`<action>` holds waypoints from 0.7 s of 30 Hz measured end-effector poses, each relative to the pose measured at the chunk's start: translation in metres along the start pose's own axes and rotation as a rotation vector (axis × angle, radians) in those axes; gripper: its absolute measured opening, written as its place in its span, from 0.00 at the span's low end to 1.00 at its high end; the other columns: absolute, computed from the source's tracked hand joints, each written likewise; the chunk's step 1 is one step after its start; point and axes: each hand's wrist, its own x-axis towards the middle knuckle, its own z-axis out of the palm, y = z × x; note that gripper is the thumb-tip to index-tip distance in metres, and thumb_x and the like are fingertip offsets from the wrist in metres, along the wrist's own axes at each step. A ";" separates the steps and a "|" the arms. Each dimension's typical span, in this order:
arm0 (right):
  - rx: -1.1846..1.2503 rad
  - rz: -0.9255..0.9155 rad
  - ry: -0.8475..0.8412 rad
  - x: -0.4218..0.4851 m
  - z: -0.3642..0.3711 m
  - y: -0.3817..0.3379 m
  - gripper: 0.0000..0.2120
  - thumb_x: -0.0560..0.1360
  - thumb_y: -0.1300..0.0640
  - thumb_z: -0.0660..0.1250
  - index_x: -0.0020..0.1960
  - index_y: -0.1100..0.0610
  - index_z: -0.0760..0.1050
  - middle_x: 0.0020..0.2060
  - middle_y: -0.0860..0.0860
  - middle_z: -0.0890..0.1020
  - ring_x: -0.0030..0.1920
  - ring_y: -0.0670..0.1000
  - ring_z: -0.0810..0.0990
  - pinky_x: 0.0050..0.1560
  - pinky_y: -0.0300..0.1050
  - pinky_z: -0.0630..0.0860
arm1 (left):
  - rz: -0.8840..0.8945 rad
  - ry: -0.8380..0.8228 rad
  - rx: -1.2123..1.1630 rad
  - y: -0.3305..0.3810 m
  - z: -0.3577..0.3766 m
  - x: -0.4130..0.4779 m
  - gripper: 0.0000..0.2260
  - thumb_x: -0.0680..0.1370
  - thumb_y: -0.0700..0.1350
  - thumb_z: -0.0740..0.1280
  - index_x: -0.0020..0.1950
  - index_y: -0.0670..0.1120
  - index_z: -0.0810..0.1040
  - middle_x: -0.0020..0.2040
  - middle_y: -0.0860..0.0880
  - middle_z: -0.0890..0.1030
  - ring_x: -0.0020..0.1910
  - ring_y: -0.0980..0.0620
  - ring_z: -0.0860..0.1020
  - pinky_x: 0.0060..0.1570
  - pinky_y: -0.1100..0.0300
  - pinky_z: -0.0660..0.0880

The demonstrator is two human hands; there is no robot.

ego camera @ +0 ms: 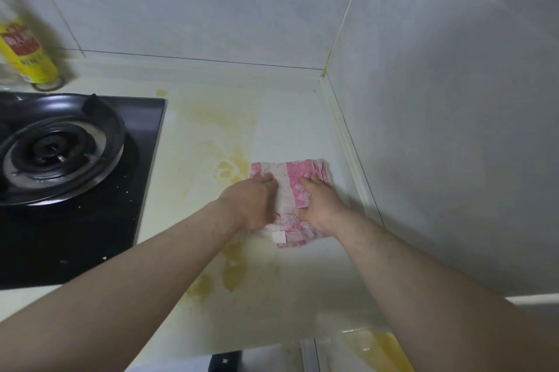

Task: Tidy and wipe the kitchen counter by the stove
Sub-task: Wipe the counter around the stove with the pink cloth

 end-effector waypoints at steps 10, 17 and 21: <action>0.020 -0.033 0.004 -0.047 0.022 0.011 0.41 0.75 0.56 0.72 0.80 0.53 0.51 0.80 0.51 0.49 0.79 0.52 0.48 0.79 0.46 0.49 | 0.003 -0.012 0.000 0.019 0.017 -0.046 0.33 0.75 0.51 0.68 0.77 0.41 0.60 0.78 0.45 0.59 0.76 0.50 0.60 0.73 0.59 0.59; -0.002 -0.067 0.016 -0.085 0.037 0.016 0.40 0.76 0.54 0.71 0.80 0.53 0.51 0.80 0.52 0.50 0.79 0.51 0.48 0.78 0.44 0.48 | 0.006 -0.025 0.003 0.031 0.028 -0.079 0.35 0.76 0.52 0.68 0.78 0.43 0.57 0.80 0.47 0.55 0.77 0.52 0.58 0.72 0.61 0.56; 0.002 -0.080 0.010 -0.105 0.045 0.018 0.40 0.76 0.53 0.71 0.80 0.53 0.51 0.80 0.52 0.49 0.79 0.51 0.49 0.78 0.43 0.48 | -0.017 -0.049 0.000 0.035 0.037 -0.098 0.37 0.75 0.53 0.68 0.79 0.44 0.55 0.80 0.49 0.53 0.77 0.52 0.57 0.73 0.59 0.59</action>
